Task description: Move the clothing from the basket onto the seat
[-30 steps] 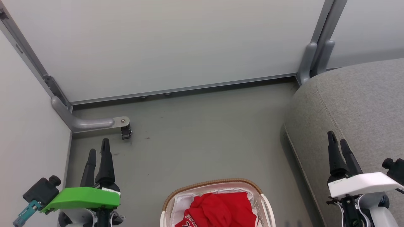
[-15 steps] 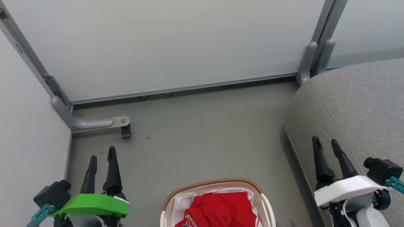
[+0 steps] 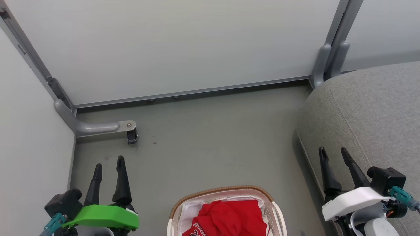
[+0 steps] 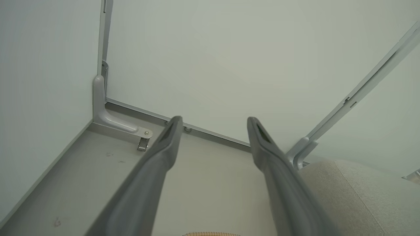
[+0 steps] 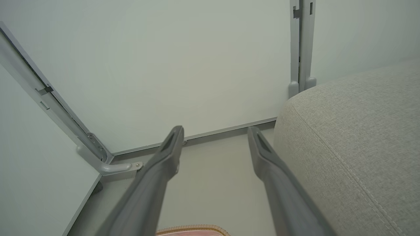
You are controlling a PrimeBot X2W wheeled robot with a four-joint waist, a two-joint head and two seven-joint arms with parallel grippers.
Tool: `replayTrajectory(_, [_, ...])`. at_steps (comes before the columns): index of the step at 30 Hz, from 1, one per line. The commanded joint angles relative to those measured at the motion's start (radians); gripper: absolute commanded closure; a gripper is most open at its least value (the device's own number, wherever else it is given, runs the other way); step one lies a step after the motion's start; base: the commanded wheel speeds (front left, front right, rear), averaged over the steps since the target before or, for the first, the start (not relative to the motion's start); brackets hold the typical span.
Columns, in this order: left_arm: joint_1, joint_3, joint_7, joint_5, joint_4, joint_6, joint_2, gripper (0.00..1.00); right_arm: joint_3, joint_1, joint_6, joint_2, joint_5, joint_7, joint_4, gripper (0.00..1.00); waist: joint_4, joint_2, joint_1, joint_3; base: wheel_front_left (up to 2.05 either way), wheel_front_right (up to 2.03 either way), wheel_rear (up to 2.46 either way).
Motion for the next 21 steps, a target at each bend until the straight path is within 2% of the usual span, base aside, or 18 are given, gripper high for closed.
replayTrajectory(1, [0.012,-0.005,-0.008,0.024,-0.004,0.005,0.007,0.00,0.001,0.009,0.000,-0.007,-0.027,-0.010,-0.001,0.00,0.000,-0.0001,0.0000,0.000,0.00,0.00,0.00])
replayTrajectory(21, [0.031,-0.021,-0.052,0.177,0.030,0.016,0.009,0.00,0.011,0.011,0.000,-0.008,-0.204,-0.054,0.018,0.00,0.005,-0.0001,-0.0001,0.002,0.00,0.00,0.00])
